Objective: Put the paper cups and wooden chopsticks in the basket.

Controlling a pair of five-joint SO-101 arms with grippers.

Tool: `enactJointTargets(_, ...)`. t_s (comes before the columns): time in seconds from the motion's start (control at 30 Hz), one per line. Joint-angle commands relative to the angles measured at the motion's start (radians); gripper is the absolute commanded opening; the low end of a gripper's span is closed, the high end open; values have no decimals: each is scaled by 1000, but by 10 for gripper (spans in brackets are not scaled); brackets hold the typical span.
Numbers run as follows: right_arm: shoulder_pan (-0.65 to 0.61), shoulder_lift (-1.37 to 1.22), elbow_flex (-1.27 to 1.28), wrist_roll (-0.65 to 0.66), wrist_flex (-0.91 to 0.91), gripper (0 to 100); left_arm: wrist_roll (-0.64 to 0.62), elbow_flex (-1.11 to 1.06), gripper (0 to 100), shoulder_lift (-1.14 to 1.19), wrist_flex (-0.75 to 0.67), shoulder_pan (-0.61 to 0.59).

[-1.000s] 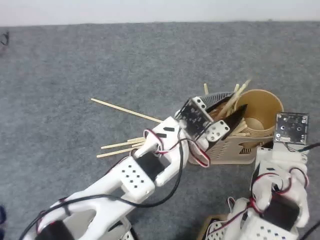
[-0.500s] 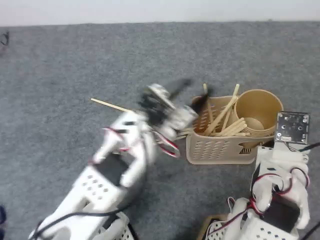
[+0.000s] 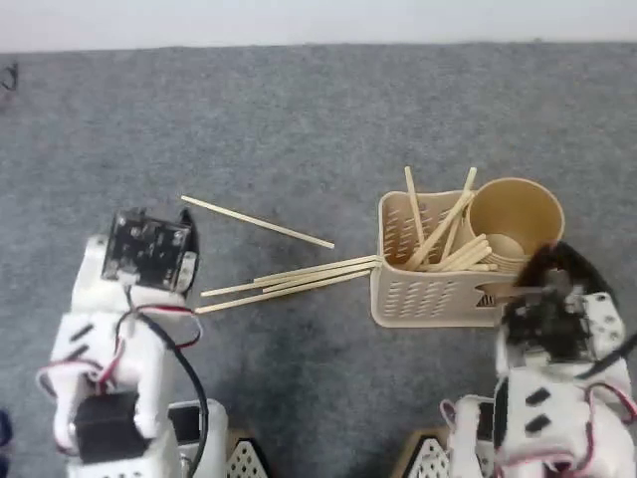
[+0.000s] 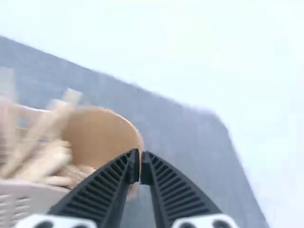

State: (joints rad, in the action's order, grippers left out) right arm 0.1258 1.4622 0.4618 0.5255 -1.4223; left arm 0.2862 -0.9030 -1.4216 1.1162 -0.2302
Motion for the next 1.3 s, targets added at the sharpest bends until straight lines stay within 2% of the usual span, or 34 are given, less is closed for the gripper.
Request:
enactJointTargets(0.0,-188,-188,-199,28,-87,121,8,-174,145,-117,-8,-107)
enactJointTargets(0.17,-326,-513,-450,-37,-154,132,-20,-460,145,-299,-83,-255)
enactJointTargets(0.3,-564,-720,-614,-34,-263,133,-23,-621,145,-417,-94,-405)
enactJointTargets(0.43,-823,-900,-698,60,-328,133,-23,-664,145,-400,-94,-503)
enactJointTargets(0.57,-952,-1073,-733,153,-331,133,-23,-688,145,-400,-94,-578)
enactJointTargets(0.87,-964,-1408,-729,330,-298,136,6,-731,145,-400,-94,-793)
enactJointTargets(0.97,-964,-1503,-703,358,-254,137,35,-734,145,-400,-89,-796)
enactJointTargets(1.27,-891,-1741,-520,361,97,137,40,-751,145,-402,-95,-763)
